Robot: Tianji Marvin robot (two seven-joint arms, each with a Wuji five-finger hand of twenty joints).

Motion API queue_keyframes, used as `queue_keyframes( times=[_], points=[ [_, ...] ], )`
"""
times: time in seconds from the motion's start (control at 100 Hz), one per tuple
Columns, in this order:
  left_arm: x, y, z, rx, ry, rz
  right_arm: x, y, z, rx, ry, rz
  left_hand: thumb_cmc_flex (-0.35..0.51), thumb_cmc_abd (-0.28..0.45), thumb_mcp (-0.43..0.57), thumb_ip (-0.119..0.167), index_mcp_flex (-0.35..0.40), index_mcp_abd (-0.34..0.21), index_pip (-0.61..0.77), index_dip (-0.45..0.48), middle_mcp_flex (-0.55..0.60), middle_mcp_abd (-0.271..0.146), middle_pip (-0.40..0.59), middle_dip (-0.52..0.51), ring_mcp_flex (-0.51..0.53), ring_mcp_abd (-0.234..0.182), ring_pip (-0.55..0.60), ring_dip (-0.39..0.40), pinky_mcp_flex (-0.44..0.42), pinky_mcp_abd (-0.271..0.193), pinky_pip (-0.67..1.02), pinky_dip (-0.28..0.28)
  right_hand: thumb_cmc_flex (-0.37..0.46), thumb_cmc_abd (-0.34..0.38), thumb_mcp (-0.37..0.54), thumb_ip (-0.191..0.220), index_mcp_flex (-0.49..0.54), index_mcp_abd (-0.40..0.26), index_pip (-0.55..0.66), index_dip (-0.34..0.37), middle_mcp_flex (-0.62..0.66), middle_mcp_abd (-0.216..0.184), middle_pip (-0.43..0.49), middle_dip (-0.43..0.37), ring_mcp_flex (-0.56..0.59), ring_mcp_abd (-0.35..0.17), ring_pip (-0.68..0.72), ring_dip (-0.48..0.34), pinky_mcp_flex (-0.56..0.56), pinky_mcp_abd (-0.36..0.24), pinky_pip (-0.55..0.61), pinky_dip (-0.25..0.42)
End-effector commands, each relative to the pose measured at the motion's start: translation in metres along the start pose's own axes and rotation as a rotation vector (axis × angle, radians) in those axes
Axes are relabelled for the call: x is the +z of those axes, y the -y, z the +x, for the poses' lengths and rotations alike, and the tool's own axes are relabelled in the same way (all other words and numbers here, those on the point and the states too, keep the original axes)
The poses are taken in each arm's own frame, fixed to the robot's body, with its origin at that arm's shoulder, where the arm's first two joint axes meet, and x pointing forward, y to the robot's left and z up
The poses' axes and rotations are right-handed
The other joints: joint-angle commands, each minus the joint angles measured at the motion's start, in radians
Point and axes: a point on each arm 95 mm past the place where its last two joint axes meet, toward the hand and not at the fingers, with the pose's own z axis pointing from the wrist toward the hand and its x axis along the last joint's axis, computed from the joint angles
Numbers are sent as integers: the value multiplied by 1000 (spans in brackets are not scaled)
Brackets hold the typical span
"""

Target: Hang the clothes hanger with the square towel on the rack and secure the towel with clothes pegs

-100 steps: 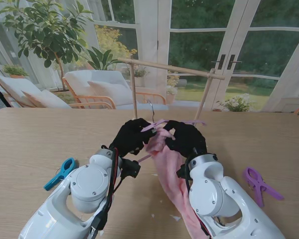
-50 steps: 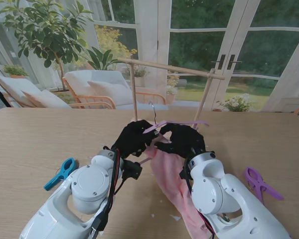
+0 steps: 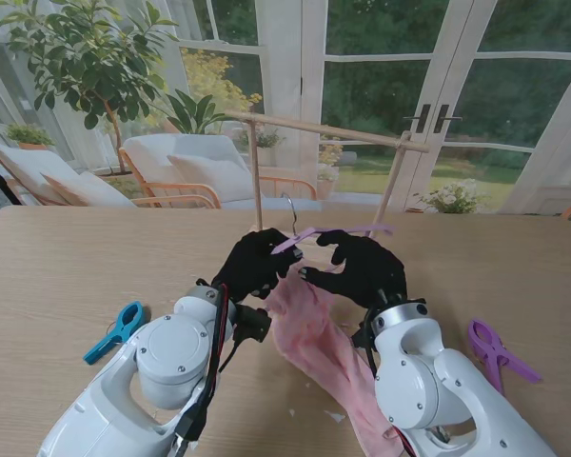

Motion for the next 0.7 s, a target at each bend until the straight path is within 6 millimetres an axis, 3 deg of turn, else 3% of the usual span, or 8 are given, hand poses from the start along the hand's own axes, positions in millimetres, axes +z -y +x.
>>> queue_keyframes(
  times=[0.0, 0.18, 0.27, 0.35, 0.47, 0.59, 0.69],
  points=[
    [-1, -3, 5, -14, -6, -10, -9, 2, 1, 3, 1, 14, 70, 37, -13, 34, 8, -27, 62, 17, -8, 23, 27, 12, 71, 53, 65, -10, 29, -133, 295, 66, 42, 38, -30, 65, -25, -20, 33, 59, -52, 5, -9, -19, -50, 10, -43, -19, -31, 10, -39, -5],
    [-1, 0, 6, -23, -9, -7, -24, 5, -12, -39, 41, 45, 72, 38, -15, 35, 9, -27, 62, 18, -8, 24, 26, 11, 71, 56, 64, -10, 29, -132, 295, 67, 119, 86, -23, 101, -49, 8, 61, 163, -182, 35, -26, -33, -199, 15, -138, -48, -140, 9, -139, -5],
    [-1, 0, 7, -24, -13, -7, -31, 11, -21, -52, 72, 84, 72, 38, -16, 35, 8, -29, 62, 18, -8, 24, 26, 11, 70, 58, 64, -10, 29, -133, 295, 67, 88, 60, 174, 102, -99, 61, 30, 183, -273, 54, -36, -42, -293, 22, -182, -64, -206, 6, -200, 7],
    [-1, 1, 8, -29, -14, -7, -37, 20, -28, -62, 105, 132, 73, 37, -17, 35, 10, -27, 62, 18, -8, 25, 26, 11, 70, 58, 64, -9, 29, -133, 295, 67, 73, 43, 241, 99, -153, 118, 9, 177, -351, 71, -44, -48, -378, 30, -224, -80, -264, 5, -253, -1],
    [0, 2, 9, -35, -17, -7, -43, 34, -37, -68, 134, 198, 74, 38, -17, 36, 9, -27, 61, 19, -8, 25, 25, 11, 70, 58, 64, -9, 29, -133, 295, 67, 2, 32, 200, 68, -221, 176, -39, 146, -453, 89, -70, -66, -486, 27, -299, -114, -344, 1, -339, -10],
    [-1, 3, 11, -44, -22, -9, -41, 48, -43, -75, 158, 246, 74, 38, -18, 36, 9, -26, 60, 18, -7, 24, 25, 11, 71, 58, 64, -9, 29, -133, 295, 68, -14, 48, 98, 50, -310, 221, -97, 116, -567, 98, -103, -91, -601, 16, -386, -164, -424, -2, -461, -31],
    [-2, 4, 14, -47, -28, -13, -36, 59, -46, -85, 178, 263, 74, 38, -19, 36, 10, -26, 61, 19, -7, 25, 25, 11, 71, 56, 64, -9, 29, -133, 295, 68, -21, 53, 29, 48, -399, 263, -146, 110, -572, 116, -273, -170, -684, 14, -439, -198, -472, -4, -563, -41]
  ],
)
